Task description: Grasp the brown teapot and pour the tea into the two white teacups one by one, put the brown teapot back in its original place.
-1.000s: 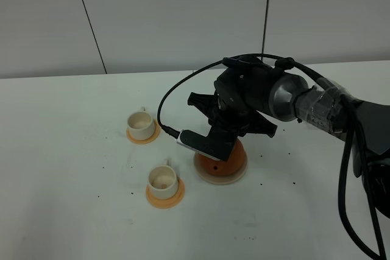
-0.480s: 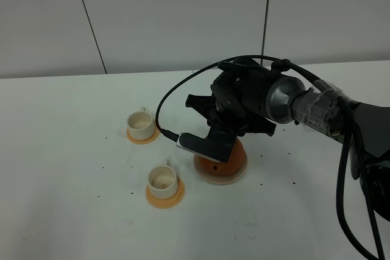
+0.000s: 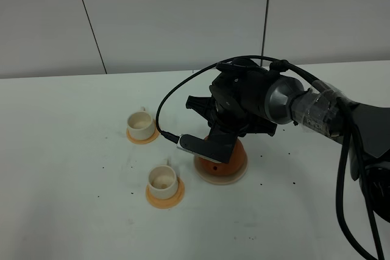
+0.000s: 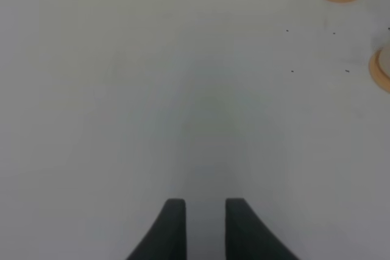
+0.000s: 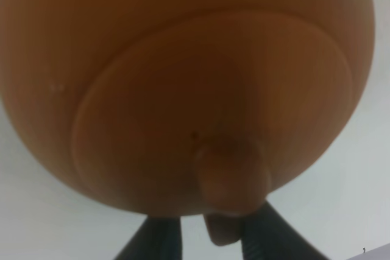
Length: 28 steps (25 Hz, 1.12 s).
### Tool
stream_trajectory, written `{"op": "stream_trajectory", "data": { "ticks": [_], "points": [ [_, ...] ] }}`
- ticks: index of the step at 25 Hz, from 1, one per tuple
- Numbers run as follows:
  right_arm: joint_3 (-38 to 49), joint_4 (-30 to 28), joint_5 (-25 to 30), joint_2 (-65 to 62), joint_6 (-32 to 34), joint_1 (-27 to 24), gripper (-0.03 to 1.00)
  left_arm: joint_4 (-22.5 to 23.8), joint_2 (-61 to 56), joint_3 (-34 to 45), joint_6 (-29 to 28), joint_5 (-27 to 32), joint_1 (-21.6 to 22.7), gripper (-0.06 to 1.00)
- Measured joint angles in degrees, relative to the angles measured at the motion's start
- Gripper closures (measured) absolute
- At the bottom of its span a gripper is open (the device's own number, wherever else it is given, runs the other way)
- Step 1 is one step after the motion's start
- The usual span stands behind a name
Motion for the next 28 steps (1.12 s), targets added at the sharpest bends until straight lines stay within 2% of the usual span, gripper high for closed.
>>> {"op": "stream_trajectory", "data": {
  "ticks": [16, 28],
  "points": [
    [0.0, 2.0, 0.0, 0.0, -0.1, -0.1, 0.86, 0.0, 0.0, 0.0, 0.0, 0.0, 0.0, 0.71],
    [0.0, 3.1, 0.5, 0.0, -0.2, -0.1, 0.86, 0.0, 0.0, 0.0, 0.0, 0.0, 0.0, 0.71]
  ]
}}
